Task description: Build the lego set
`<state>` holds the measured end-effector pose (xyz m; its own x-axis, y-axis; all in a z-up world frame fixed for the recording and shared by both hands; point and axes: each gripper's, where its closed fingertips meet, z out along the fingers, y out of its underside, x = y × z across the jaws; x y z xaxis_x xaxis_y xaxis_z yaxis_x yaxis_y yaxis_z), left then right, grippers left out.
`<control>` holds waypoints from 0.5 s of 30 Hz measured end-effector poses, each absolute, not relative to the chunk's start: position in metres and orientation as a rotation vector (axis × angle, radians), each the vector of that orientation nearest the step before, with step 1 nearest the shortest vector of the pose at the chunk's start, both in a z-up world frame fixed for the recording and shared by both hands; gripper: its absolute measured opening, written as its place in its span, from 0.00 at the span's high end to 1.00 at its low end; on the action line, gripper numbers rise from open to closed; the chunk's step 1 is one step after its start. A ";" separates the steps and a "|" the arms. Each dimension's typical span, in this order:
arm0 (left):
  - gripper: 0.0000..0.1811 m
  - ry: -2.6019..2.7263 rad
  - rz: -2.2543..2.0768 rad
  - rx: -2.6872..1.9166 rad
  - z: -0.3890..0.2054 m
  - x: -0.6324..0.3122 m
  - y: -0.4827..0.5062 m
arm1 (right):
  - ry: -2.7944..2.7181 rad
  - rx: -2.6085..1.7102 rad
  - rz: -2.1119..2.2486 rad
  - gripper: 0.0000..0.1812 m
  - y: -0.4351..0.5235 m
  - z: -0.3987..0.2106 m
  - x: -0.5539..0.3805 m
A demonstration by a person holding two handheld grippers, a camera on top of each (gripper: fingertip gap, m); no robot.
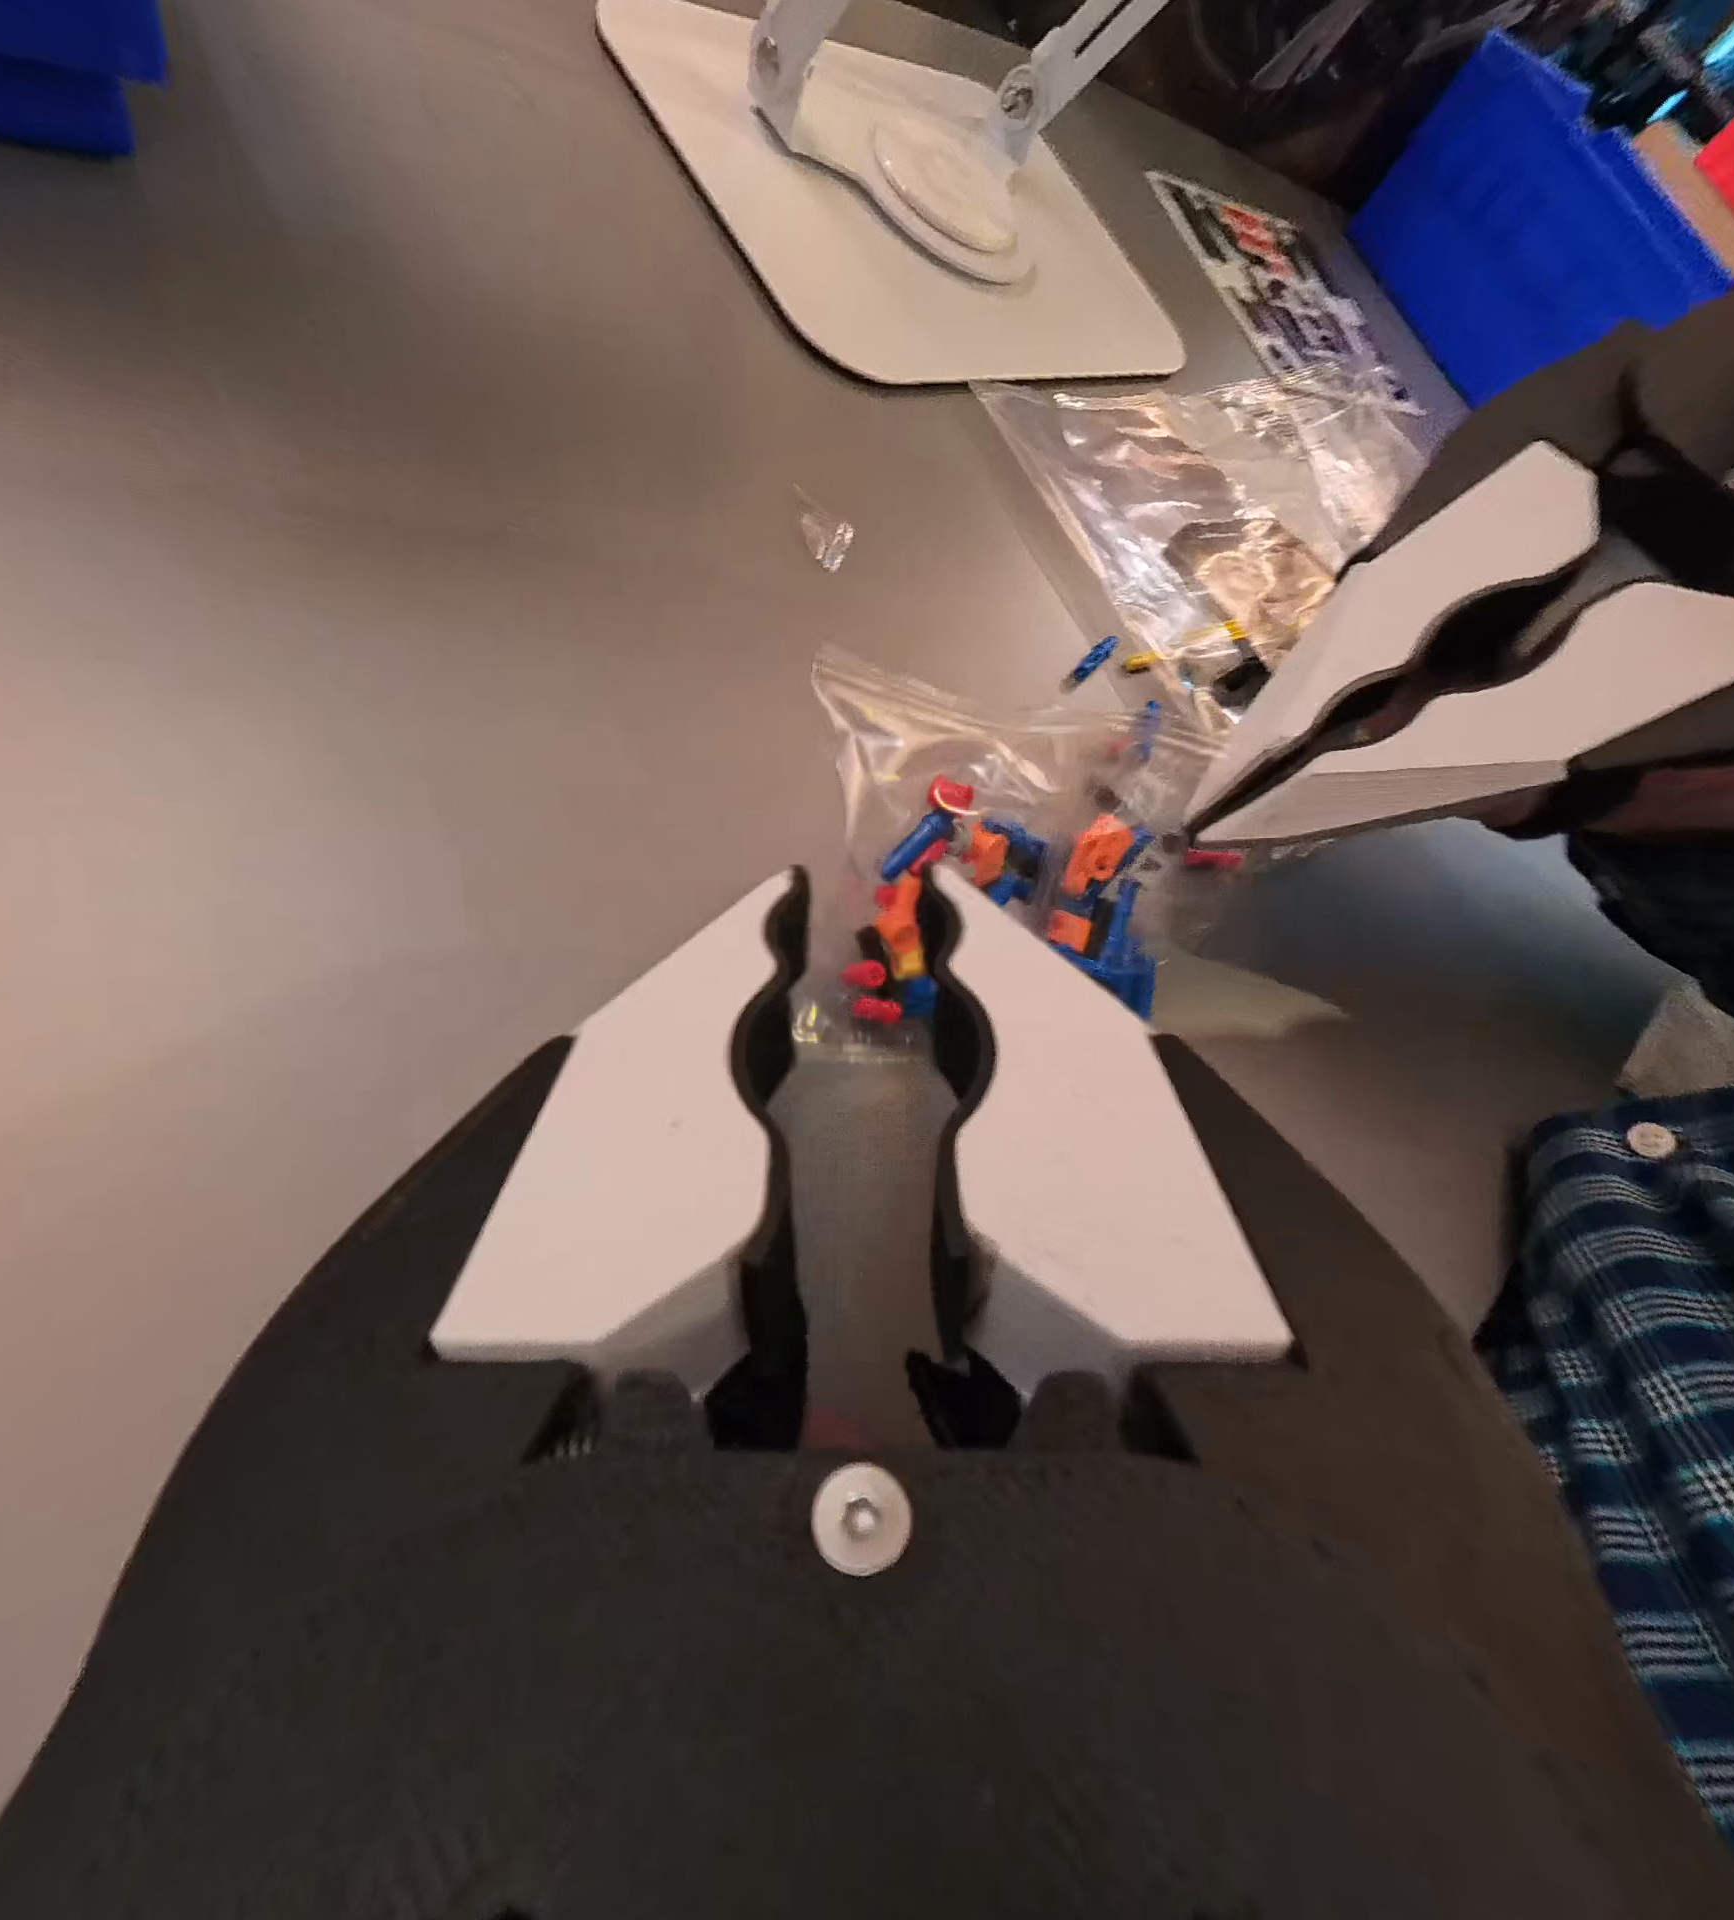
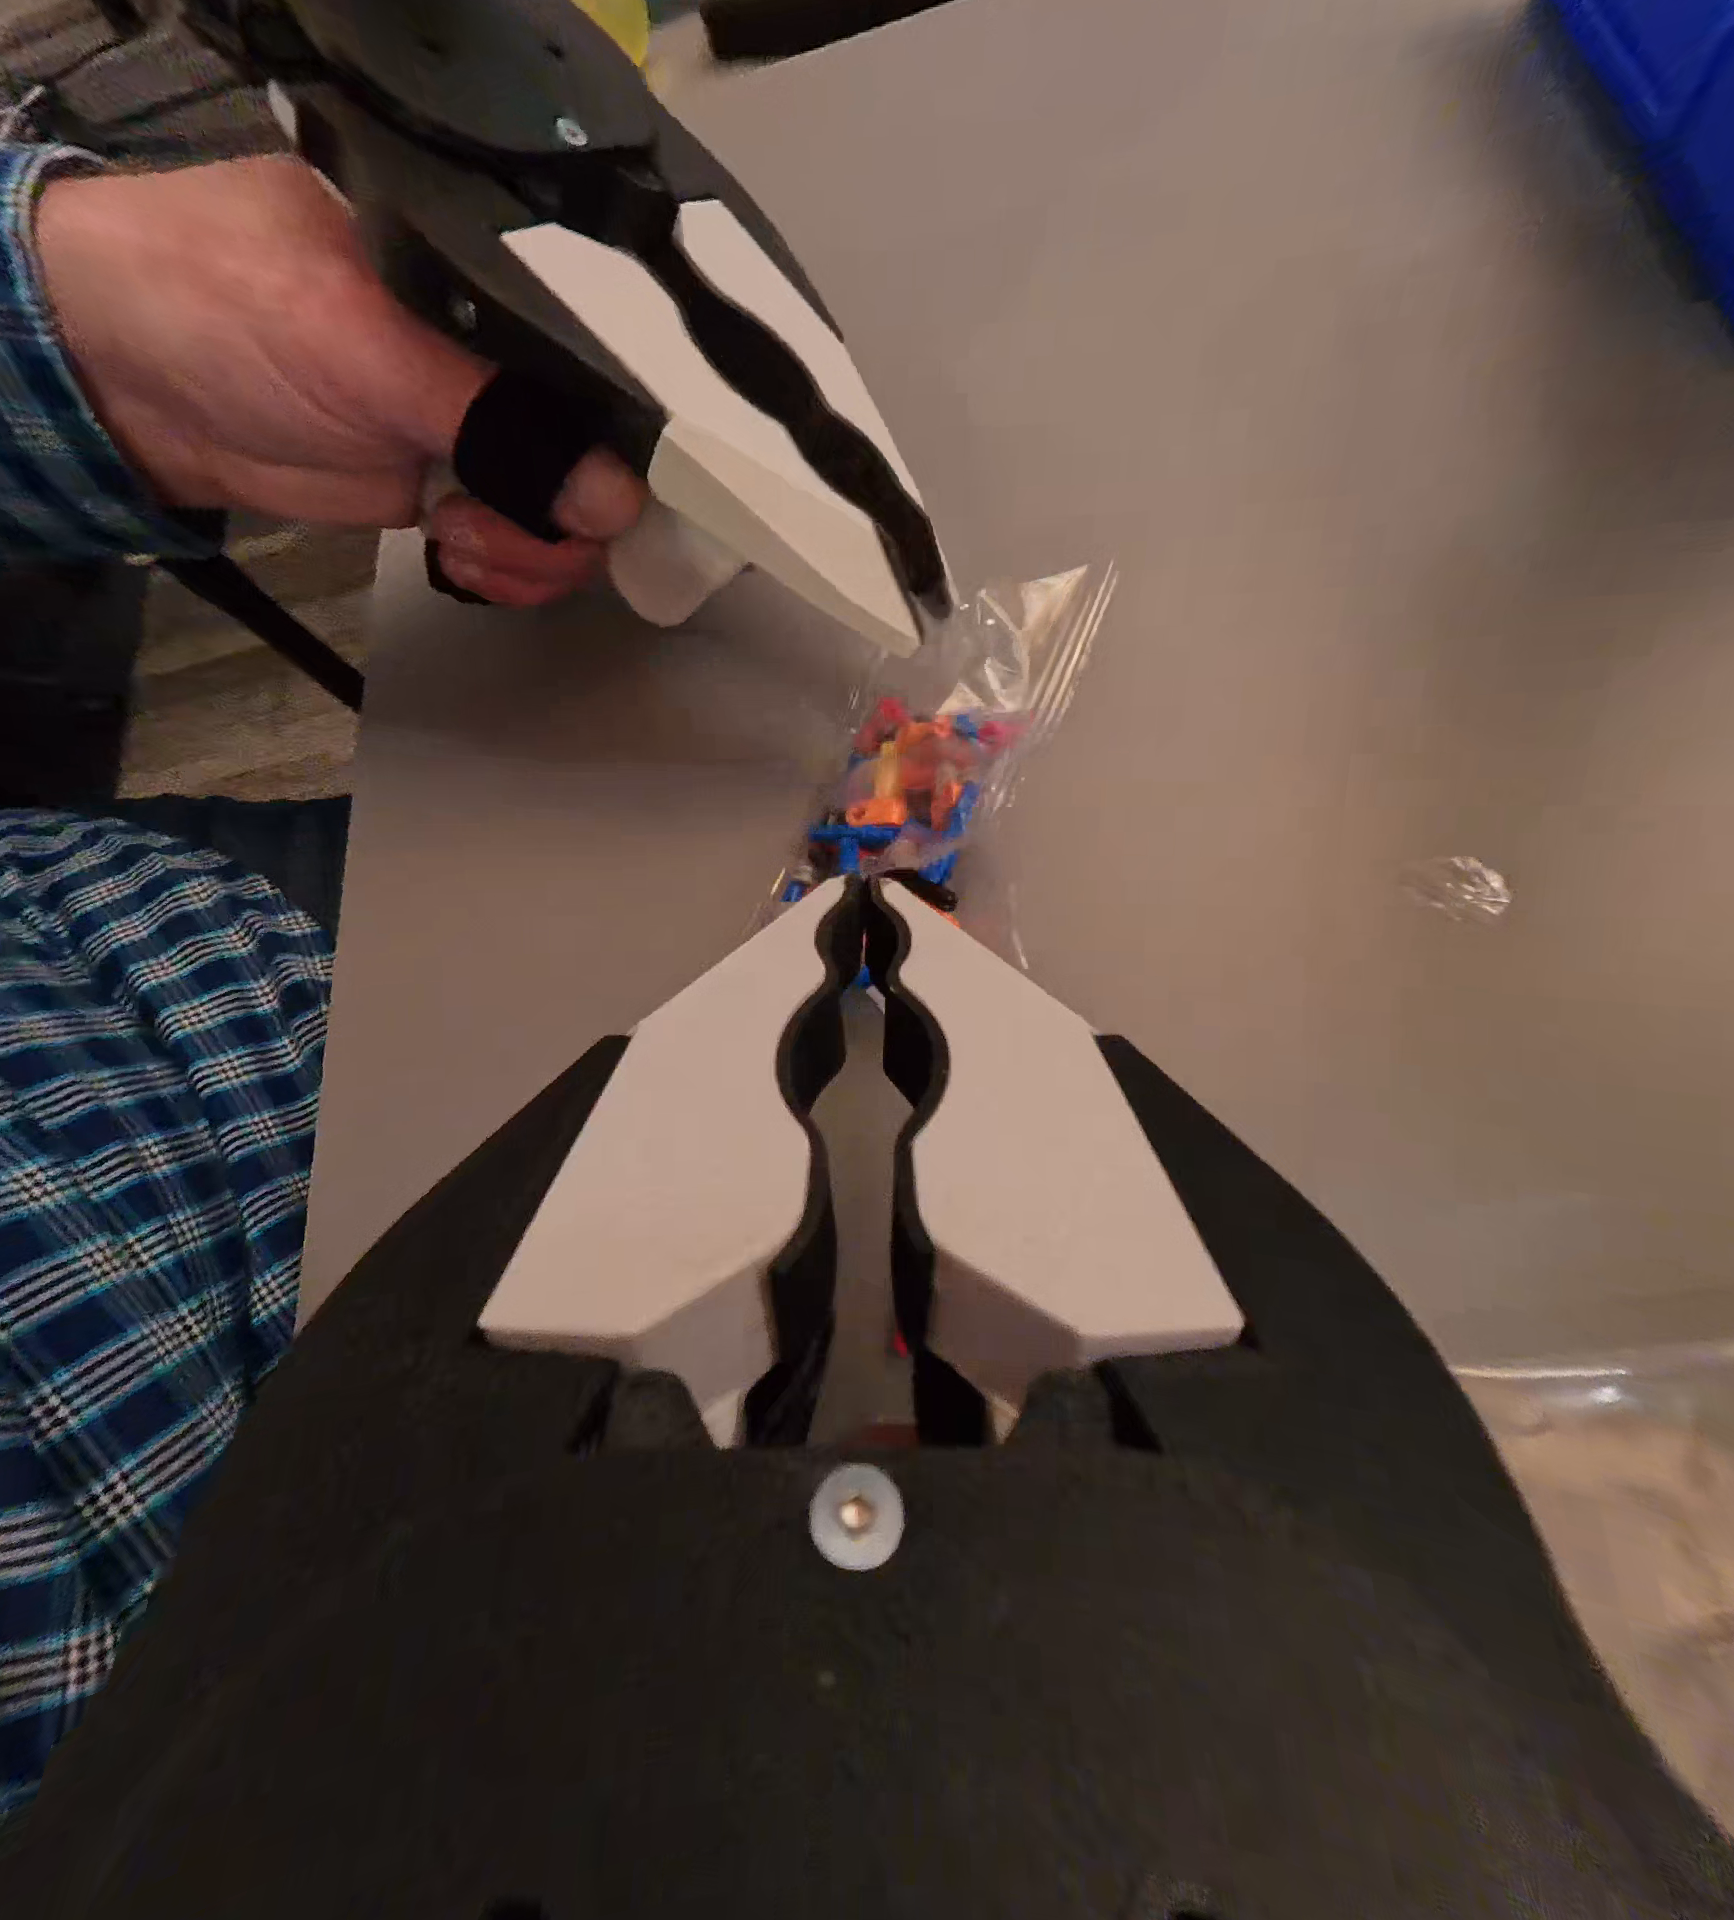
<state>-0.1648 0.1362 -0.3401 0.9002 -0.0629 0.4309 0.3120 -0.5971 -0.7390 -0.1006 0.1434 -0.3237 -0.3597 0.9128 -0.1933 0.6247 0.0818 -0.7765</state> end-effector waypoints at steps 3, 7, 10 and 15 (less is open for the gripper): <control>0.74 -0.221 -0.448 -2.163 -0.335 -0.170 0.137 | -1.965 -1.563 1.140 1.00 0.145 -0.324 -0.103; 0.66 0.017 -0.195 -2.197 -0.316 -0.164 0.136 | -1.995 -1.506 1.063 1.00 0.141 -0.325 -0.101; 0.71 0.359 -0.019 -2.149 -0.297 -0.140 0.140 | -2.020 -1.452 1.074 1.00 0.136 -0.318 -0.101; 0.78 0.843 0.146 -2.088 -0.294 -0.116 0.141 | -2.083 -1.303 1.028 1.00 0.128 -0.312 -0.099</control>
<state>-0.1162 0.1408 -0.2943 0.7653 -0.5145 -0.3868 -0.6146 -0.4055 -0.6767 -0.0993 0.1282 -0.3120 -0.4362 0.8998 0.0035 0.5446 0.2671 -0.7950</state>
